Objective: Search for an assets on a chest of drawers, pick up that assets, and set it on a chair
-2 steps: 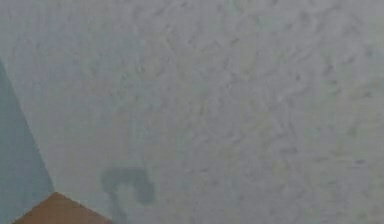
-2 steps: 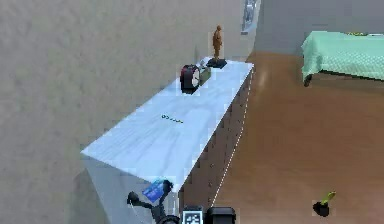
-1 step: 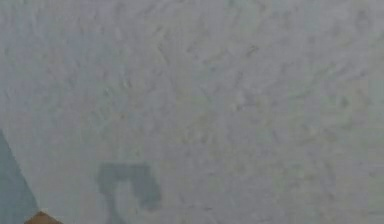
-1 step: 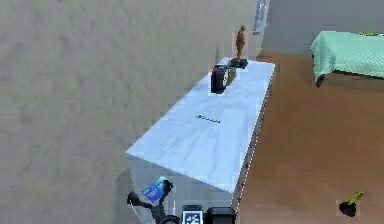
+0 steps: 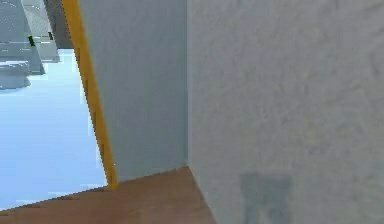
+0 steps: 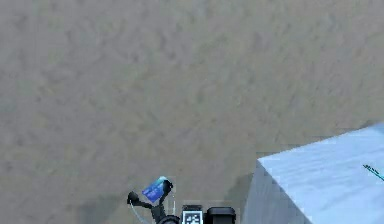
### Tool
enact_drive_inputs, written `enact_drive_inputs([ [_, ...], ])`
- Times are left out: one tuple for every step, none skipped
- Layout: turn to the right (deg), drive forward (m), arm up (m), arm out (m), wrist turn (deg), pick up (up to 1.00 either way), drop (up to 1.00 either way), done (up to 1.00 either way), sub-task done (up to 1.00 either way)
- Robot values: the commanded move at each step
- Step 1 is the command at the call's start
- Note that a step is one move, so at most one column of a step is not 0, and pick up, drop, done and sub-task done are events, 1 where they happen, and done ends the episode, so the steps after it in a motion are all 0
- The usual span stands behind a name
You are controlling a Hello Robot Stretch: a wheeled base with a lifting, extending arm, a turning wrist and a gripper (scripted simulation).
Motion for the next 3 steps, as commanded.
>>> enact_drive_inputs([
  [-45.0, 0.0, 0.0, 0.0, 0.0, 0.0, 0.0, 0.0, 0.0],
  [-15.0, 0.0, 0.0, 0.0, 0.0, 0.0, 0.0, 0.0, 0.0],
  [0.0, 0.05, 0.0, 0.0, 0.0, 0.0, 0.0, 0.0, 0.0],
])
